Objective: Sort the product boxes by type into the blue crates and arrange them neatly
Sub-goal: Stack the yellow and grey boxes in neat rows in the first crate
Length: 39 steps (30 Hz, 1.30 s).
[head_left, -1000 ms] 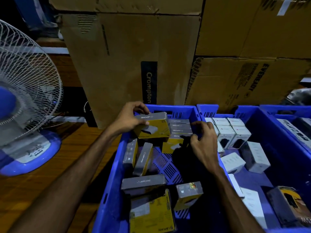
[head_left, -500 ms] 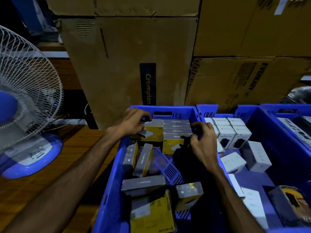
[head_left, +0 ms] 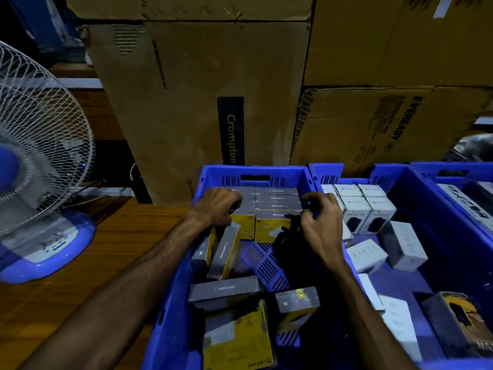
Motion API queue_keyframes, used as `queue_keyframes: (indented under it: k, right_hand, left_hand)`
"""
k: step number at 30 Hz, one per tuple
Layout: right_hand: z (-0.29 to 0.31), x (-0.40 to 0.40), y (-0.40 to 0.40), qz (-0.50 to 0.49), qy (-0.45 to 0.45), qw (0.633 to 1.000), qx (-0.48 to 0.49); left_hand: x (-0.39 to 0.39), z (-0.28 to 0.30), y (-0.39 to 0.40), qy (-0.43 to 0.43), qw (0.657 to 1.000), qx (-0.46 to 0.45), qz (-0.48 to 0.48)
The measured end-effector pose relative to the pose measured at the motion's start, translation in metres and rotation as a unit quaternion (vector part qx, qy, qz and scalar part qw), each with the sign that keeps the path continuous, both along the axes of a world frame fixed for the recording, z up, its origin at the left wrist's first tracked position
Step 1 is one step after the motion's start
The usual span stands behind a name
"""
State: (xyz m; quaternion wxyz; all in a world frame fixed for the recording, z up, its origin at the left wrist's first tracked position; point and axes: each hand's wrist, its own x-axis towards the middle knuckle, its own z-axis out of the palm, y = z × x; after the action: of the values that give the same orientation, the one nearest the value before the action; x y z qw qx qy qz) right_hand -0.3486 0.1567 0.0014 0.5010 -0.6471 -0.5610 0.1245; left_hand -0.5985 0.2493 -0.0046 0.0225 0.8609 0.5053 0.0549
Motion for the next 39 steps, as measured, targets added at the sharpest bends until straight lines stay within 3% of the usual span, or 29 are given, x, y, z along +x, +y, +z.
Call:
queue_keyframes:
  k: [16,22,24,27,32,35,39]
  right_hand:
    - [0.003,-0.001,-0.002,-0.002,0.023,1.0,0.001]
    - [0.003,0.0,0.0,-0.001,0.013,1.0,-0.02]
    - [0.002,0.0,0.0,-0.001,0.016,1.0,-0.021]
    - [0.0,0.001,0.001,-0.004,0.02,1.0,-0.024]
    - [0.001,-0.002,0.0,0.003,0.014,0.999,-0.033]
    - [0.003,-0.003,-0.002,0.004,0.013,0.999,-0.038]
    - [0.004,-0.003,-0.003,0.005,0.018,0.999,-0.039]
  left_hand:
    - [0.012,-0.016,-0.003,-0.021,0.998,0.008,0.059]
    - [0.012,-0.007,-0.022,-0.095,0.99,0.014,0.107]
    - [0.013,-0.003,-0.038,-0.065,0.989,0.026,0.132]
    - [0.014,-0.003,-0.065,0.06,0.985,0.039,0.16]
    - [0.017,-0.015,-0.094,0.174,0.973,0.042,0.143]
    - [0.02,-0.013,-0.1,0.177,0.974,0.038,0.138]
    - [0.019,-0.011,-0.102,0.11,0.982,0.018,0.155]
